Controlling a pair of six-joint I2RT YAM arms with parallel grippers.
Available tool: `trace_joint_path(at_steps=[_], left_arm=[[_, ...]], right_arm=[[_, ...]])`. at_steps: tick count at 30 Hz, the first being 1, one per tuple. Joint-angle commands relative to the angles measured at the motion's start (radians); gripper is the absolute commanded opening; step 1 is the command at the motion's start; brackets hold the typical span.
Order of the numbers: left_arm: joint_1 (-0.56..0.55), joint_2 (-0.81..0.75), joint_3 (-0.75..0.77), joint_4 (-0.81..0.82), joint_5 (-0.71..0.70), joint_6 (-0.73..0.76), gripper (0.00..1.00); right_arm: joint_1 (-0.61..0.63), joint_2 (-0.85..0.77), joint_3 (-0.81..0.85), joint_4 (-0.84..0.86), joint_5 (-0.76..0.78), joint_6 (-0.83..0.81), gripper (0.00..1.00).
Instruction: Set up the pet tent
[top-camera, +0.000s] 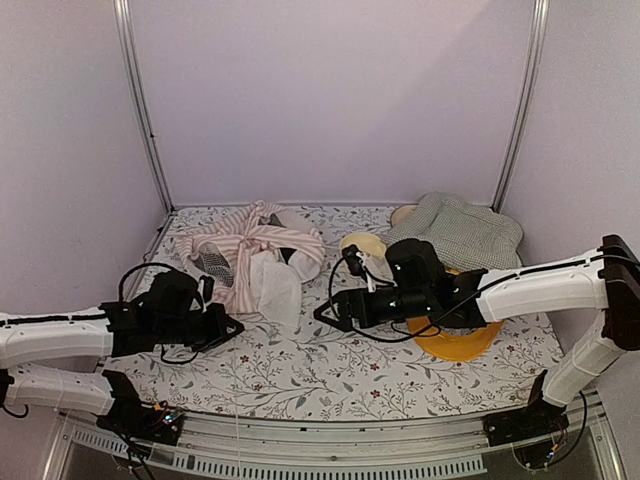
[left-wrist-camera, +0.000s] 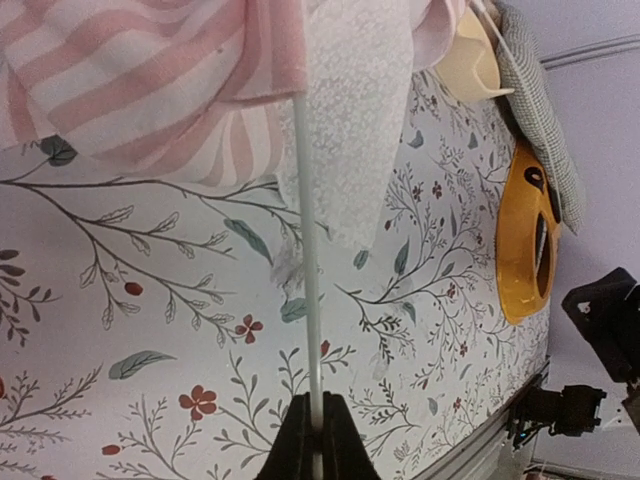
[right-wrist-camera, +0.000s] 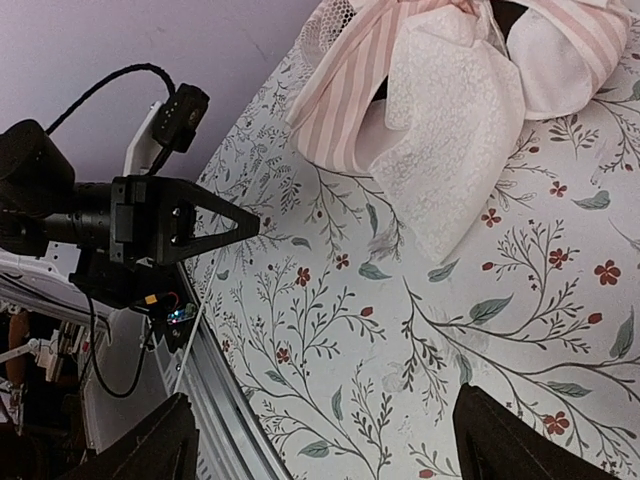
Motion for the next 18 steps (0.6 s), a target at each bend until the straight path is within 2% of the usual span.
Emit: trace_joint_path(at_steps=[1, 11, 18], left_arm=[[-0.017, 0.077, 0.069, 0.176, -0.069, -0.056, 0.0], [-0.036, 0.251, 0.169, 0.332, -0.096, -0.09, 0.0], [-0.036, 0.308, 0.235, 0.349, -0.103, -0.069, 0.0]], right_arm=[[0.027, 0.01, -0.013, 0.048, -0.065, 0.012, 0.9], [0.163, 0.04, -0.034, 0.084, -0.206, 0.015, 0.8], [0.287, 0.097, -0.042, 0.113, -0.208, 0.061, 0.74]])
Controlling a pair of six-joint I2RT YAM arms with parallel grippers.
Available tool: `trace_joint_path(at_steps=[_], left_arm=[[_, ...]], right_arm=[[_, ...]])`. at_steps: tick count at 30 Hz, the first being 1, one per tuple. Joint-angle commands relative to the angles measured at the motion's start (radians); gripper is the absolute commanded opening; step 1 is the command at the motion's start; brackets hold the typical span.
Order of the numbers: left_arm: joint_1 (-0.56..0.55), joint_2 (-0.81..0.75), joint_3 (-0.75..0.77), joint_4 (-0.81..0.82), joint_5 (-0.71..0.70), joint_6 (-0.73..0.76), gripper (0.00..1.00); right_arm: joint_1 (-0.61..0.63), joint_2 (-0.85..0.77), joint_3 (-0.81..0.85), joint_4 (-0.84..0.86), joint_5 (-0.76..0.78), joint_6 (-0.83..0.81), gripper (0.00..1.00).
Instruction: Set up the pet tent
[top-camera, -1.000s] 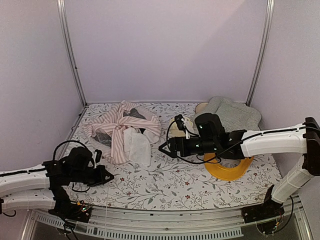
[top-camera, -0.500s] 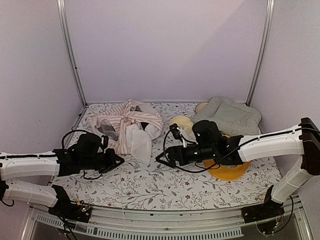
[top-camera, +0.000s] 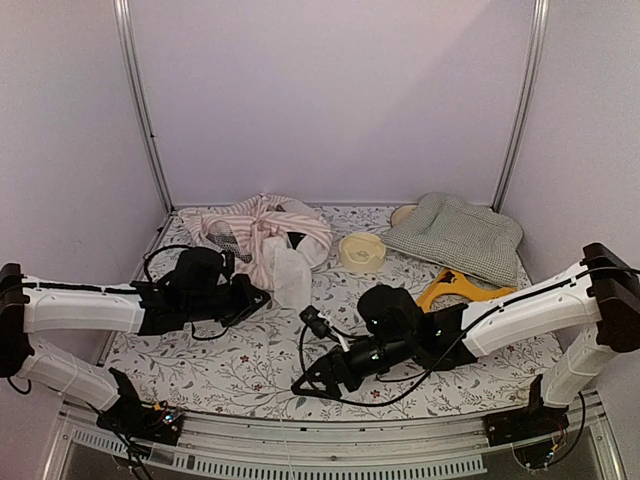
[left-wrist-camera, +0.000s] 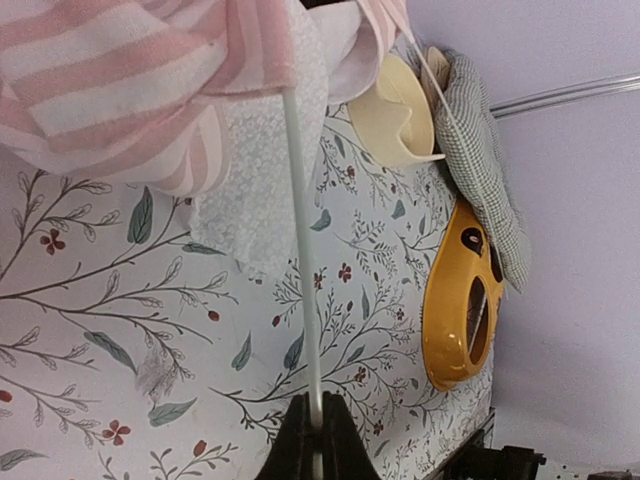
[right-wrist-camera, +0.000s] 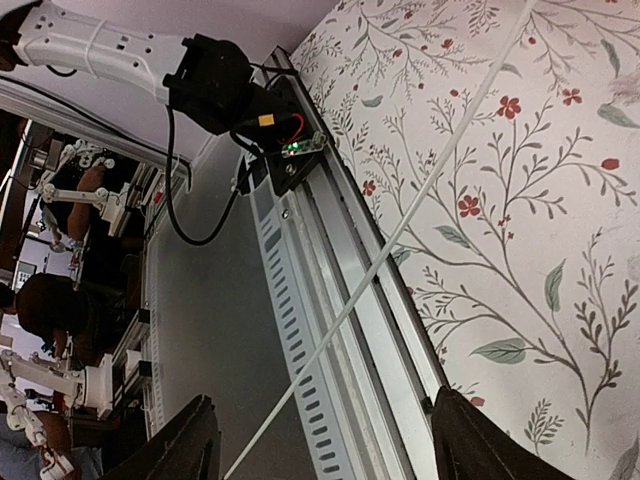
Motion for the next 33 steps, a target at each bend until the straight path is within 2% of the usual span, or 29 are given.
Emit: trace_joint_path(at_steps=[1, 13, 24, 33], left_arm=[[-0.014, 0.015, 0.062, 0.095, -0.041, 0.031, 0.0], [0.016, 0.067, 0.185, 0.084, -0.051, 0.108, 0.0], [0.052, 0.119, 0.259, 0.09, -0.032, 0.132, 0.0], [0.065, 0.124, 0.264, 0.118, -0.041, 0.111, 0.0]], right_arm=[[0.071, 0.047, -0.018, 0.05, -0.017, 0.047, 0.73], [0.191, 0.128, -0.011, 0.096, 0.016, 0.125, 0.59], [0.196, 0.103, -0.025, 0.088, 0.011, 0.114, 0.43], [0.197, 0.105, -0.03, 0.095, -0.013, 0.12, 0.36]])
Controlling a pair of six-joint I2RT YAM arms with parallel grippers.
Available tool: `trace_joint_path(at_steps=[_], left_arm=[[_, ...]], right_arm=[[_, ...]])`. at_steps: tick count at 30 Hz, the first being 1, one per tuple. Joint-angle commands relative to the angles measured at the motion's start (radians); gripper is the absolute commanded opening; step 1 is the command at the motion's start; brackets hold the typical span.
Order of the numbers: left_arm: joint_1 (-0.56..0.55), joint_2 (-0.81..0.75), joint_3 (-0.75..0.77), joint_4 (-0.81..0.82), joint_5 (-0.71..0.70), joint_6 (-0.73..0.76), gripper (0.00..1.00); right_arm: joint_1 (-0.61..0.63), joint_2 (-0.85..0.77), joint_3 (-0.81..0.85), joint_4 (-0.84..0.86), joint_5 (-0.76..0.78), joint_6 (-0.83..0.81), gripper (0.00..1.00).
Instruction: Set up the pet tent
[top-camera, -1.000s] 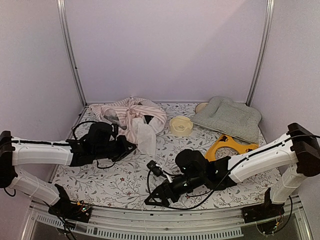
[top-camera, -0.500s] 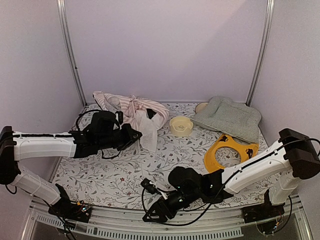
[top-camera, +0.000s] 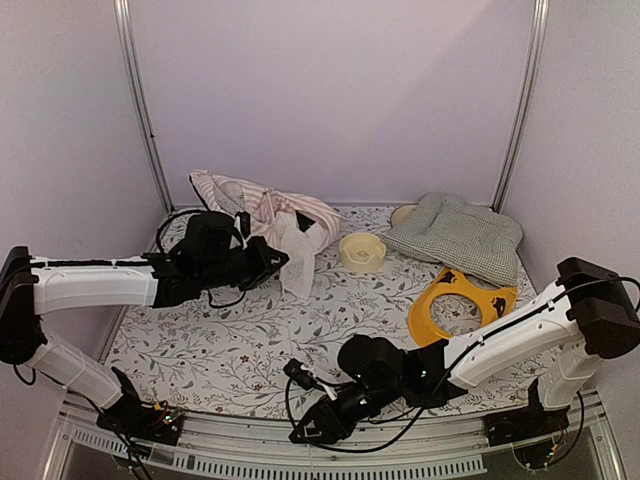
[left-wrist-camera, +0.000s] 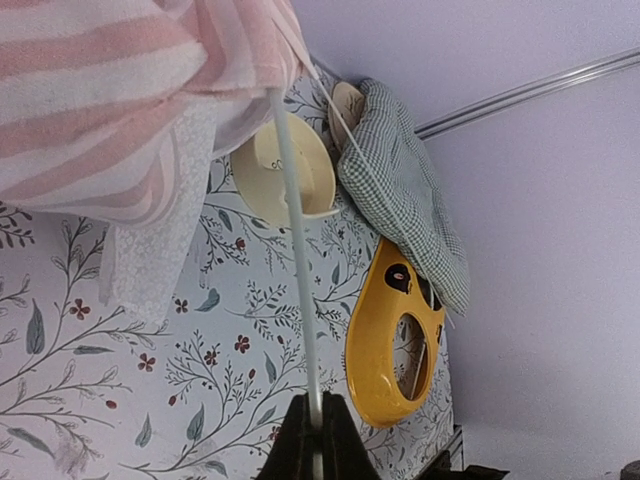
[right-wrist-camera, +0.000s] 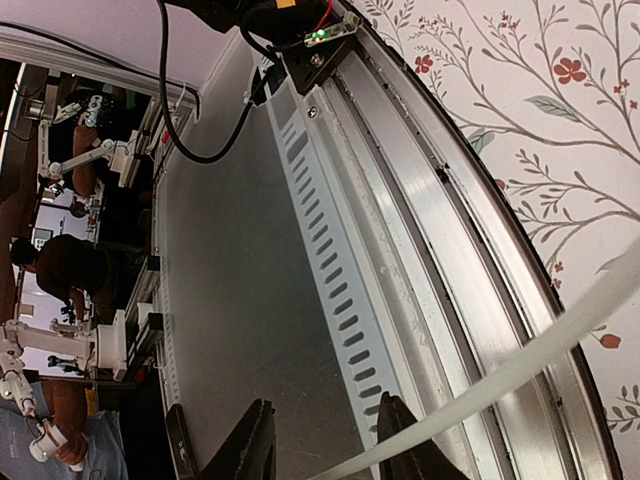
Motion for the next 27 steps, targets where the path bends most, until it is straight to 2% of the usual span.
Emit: trace_joint_path(at_steps=[1, 8, 22, 27], left_arm=[[0.038, 0.0, 0.021, 0.088, -0.066, 0.024, 0.0], [0.06, -0.018, 0.007, 0.121, -0.073, 0.011, 0.0], [0.103, -0.06, -0.043, 0.149, -0.053, 0.0, 0.0], [0.112, -0.063, -0.051, 0.159, -0.047, -0.006, 0.0]], right_arm=[[0.004, -0.008, -0.012, 0.027, -0.02, 0.002, 0.35], [0.003, -0.026, -0.035, 0.031, -0.028, 0.008, 0.31], [-0.038, -0.079, -0.065, 0.029, -0.046, 0.012, 0.29], [-0.038, -0.075, -0.061, 0.026, -0.061, 0.01, 0.22]])
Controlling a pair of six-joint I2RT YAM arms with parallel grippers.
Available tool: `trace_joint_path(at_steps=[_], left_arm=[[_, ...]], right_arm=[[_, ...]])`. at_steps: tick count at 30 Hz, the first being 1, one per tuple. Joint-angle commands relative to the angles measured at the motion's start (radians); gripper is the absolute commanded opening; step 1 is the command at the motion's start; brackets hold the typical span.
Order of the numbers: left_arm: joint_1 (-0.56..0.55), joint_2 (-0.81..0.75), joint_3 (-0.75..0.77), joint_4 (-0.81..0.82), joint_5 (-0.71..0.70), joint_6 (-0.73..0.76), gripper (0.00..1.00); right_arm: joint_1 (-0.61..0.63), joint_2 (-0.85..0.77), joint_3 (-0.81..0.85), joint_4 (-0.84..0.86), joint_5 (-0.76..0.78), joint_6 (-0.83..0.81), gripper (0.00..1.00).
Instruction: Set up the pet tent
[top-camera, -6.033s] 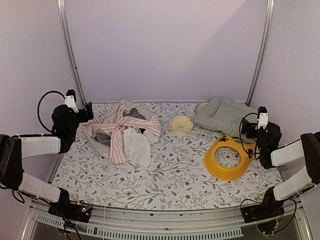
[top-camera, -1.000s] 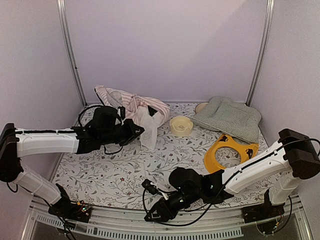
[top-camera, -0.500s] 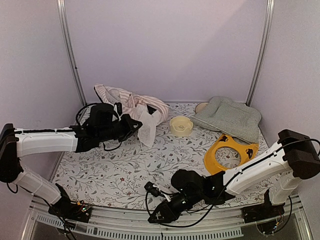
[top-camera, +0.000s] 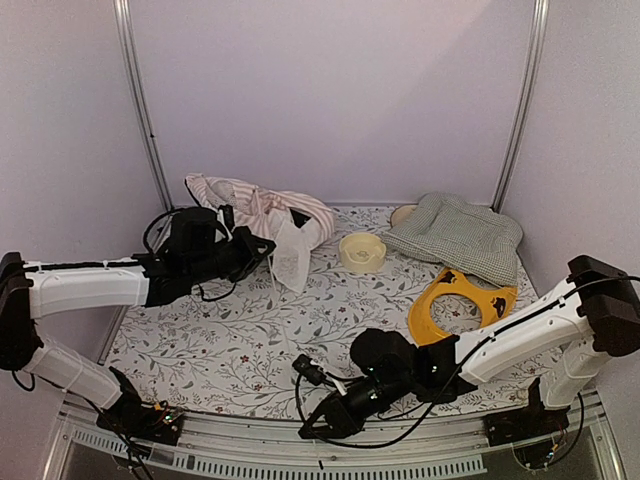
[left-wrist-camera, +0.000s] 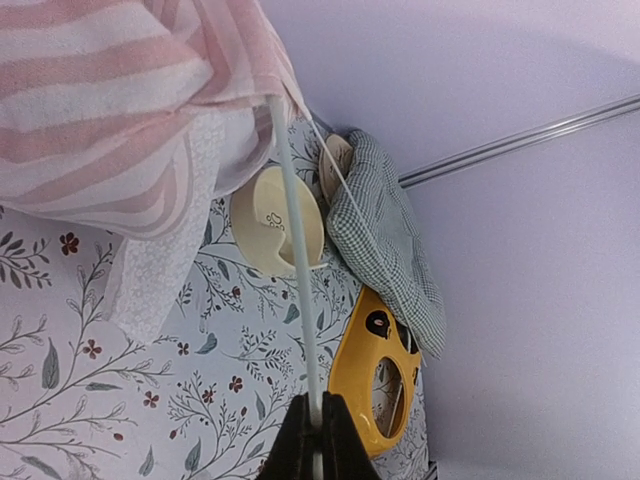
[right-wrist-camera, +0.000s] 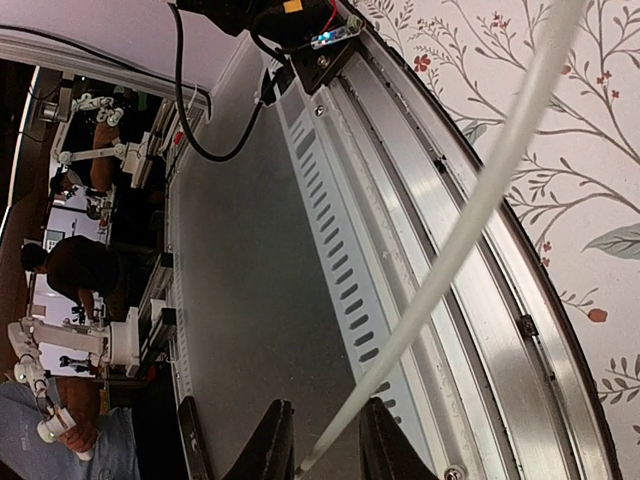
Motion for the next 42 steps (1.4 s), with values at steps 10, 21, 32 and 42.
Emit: trace_joint_path(at_steps=[10, 21, 32, 42], left_arm=[[0.05, -0.012, -0.016, 0.106, -0.023, 0.034, 0.0], [0.053, -0.116, -0.042, 0.012, 0.033, 0.165, 0.35], [0.058, -0.369, -0.081, -0.213, -0.043, 0.352, 0.65], [0.299, -0.435, -0.132, -0.357, -0.154, 0.447, 0.65]], right_arm=[[-0.014, -0.028, 0.013, -0.027, -0.023, -0.027, 0.0], [-0.056, -0.056, 0.098, -0.134, 0.029, -0.089, 0.0], [-0.103, -0.046, 0.113, -0.117, -0.002, -0.067, 0.0], [-0.135, -0.065, 0.106, -0.111, -0.023, -0.047, 0.0]])
